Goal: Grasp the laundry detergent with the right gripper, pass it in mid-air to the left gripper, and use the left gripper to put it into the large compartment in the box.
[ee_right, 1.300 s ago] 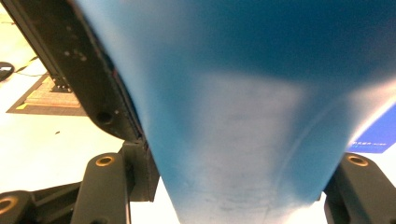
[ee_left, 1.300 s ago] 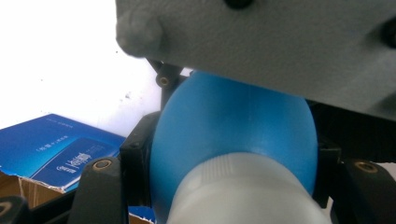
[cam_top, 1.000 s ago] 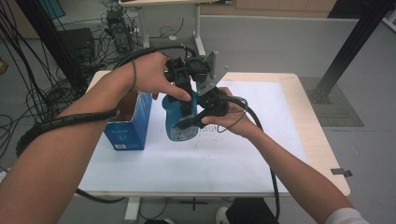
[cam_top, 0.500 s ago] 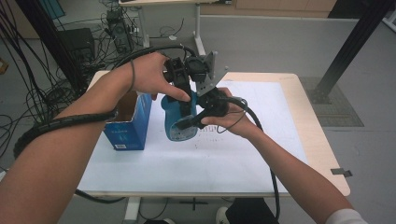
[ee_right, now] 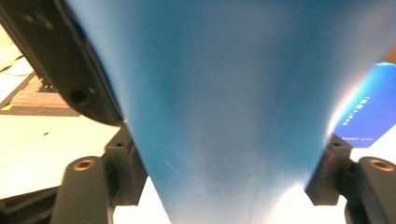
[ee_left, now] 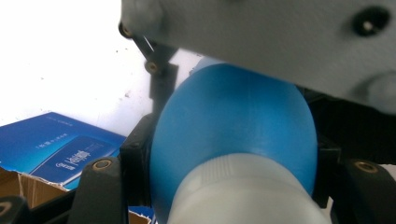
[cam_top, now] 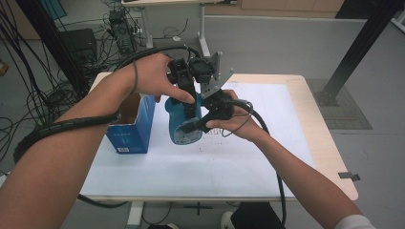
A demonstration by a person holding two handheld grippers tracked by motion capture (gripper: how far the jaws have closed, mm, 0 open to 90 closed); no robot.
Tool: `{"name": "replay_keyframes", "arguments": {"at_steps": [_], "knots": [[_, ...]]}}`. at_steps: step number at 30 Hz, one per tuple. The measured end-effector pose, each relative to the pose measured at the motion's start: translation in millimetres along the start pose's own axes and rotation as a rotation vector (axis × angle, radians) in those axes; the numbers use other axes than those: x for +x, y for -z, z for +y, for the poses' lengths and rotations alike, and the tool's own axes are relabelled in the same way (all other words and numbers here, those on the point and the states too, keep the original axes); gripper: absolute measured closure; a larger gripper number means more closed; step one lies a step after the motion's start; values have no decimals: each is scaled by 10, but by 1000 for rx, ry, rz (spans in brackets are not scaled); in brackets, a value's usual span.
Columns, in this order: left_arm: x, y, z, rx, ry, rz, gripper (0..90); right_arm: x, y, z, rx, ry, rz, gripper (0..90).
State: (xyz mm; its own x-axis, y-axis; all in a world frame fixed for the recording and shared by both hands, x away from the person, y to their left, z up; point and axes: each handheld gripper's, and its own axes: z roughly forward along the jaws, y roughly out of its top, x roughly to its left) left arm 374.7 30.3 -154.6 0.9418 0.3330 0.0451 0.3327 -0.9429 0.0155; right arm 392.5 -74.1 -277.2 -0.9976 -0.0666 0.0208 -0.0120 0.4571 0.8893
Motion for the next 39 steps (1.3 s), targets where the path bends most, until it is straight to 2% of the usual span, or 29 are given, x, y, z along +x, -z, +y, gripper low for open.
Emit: {"name": "replay_keyframes", "arguments": {"at_steps": [1,2,3,5,9,14,18,23,26,28,32,35,39], "knots": [[0,0,0,0,0,0,373,0,0,0,0,0,0,276],[1,4,0,-2,3,1,373,0,15,-7,18,-2,-20,234],[3,8,0,-2,6,1,373,0,15,-7,18,-2,-20,234],[3,12,-5,-2,14,4,373,-7,32,-27,26,-11,-31,176],[23,30,-33,6,32,12,373,-6,73,-74,68,-12,-89,131],[57,54,-85,13,61,23,373,-3,143,-102,118,-45,-62,87],[85,78,-128,18,90,30,373,2,234,-125,143,-75,-63,56],[137,121,-210,26,146,27,372,21,368,-174,179,-132,-93,39],[168,169,-266,29,187,35,372,33,473,-200,230,-178,-87,38],[186,210,-296,33,214,50,372,43,562,-222,255,-209,-107,36],[212,300,-326,50,265,92,372,69,703,-249,279,-225,-125,35],[237,375,-345,58,313,106,372,83,795,-273,309,-240,-130,34],[304,492,-387,52,402,120,371,112,897,-301,347,-254,-127,34]]}}
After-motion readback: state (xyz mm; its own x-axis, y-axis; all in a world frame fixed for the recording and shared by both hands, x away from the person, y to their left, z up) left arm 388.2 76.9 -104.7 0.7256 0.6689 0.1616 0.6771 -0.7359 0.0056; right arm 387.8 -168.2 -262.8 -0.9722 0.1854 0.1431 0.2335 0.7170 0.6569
